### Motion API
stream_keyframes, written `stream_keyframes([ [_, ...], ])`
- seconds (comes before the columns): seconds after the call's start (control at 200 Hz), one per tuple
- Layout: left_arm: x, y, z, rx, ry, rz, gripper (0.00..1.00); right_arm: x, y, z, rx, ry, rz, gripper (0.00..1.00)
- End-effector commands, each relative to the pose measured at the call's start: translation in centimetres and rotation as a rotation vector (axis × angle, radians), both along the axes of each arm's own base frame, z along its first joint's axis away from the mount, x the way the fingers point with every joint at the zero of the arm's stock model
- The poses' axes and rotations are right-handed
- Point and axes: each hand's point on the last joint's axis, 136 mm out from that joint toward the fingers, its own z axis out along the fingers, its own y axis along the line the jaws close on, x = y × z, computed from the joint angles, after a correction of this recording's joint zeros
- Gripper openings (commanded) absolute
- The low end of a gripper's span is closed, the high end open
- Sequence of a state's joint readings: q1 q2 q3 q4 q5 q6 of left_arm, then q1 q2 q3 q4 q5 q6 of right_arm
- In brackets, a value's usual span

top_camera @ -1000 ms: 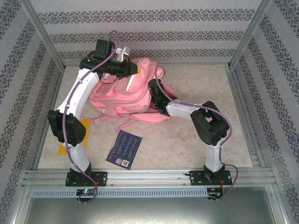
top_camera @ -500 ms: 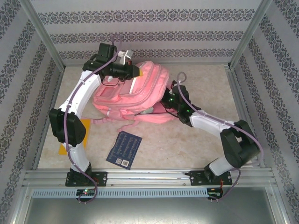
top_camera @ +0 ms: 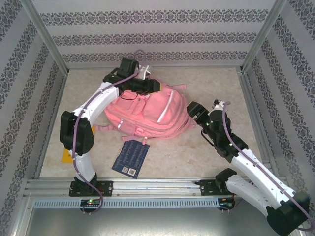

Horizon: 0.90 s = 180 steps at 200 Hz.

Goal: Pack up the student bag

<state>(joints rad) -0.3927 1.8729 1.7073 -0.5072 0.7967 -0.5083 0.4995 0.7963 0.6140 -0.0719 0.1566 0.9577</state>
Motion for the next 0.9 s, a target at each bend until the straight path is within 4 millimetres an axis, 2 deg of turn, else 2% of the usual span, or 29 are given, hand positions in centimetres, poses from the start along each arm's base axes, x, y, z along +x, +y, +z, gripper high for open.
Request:
stream_keyframes([
  [0.0, 0.1, 0.2, -0.5, 0.078, -0.069, 0.028, 0.43, -1.2, 0.1, -3.2, -0.155, 0.089, 0.070, 0.79],
  [0.055, -0.4, 1.4, -0.2, 0.123, -0.087, 0.072, 0.46, -1.8, 1.5, -3.2, -0.191, 0.085, 0.157, 0.77],
  [0.105, -0.9, 3.4, -0.1, 0.192, -0.096, 0.140, 0.48, -2.5, 3.2, -3.3, -0.225, 0.075, 0.250, 0.77],
  [0.225, -3.6, 6.9, -0.2, 0.255, -0.114, 0.257, 0.48, -4.8, 7.8, -4.5, -0.252, 0.087, 0.498, 0.74],
  [0.34, -7.3, 9.7, -3.1, 0.231, -0.080, 0.383, 0.52, -7.3, 11.8, -6.4, -0.259, 0.147, 0.707, 0.69],
  [0.42, -9.6, 13.1, -6.5, 0.332, 0.006, 0.510, 0.56, -8.7, 14.0, -7.7, -0.306, 0.184, 0.804, 0.64],
  [0.51, -12.5, 15.7, -9.8, 0.439, 0.126, 0.578, 0.56, -10.2, 16.5, -8.9, -0.353, 0.210, 0.912, 0.57],
  [0.625, -15.8, 17.0, -13.4, 0.456, 0.225, 0.610, 0.56, -11.4, 19.1, -10.8, -0.405, 0.271, 1.004, 0.43],
  [0.759, -17.8, 18.4, -15.7, 0.461, 0.226, 0.644, 0.57, -12.2, 21.5, -13.2, -0.491, 0.339, 1.064, 0.21],
  [0.894, -19.3, 18.7, -17.4, 0.468, 0.264, 0.639, 0.57, -13.2, 23.0, -16.0, -0.601, 0.414, 1.115, 0.11],
])
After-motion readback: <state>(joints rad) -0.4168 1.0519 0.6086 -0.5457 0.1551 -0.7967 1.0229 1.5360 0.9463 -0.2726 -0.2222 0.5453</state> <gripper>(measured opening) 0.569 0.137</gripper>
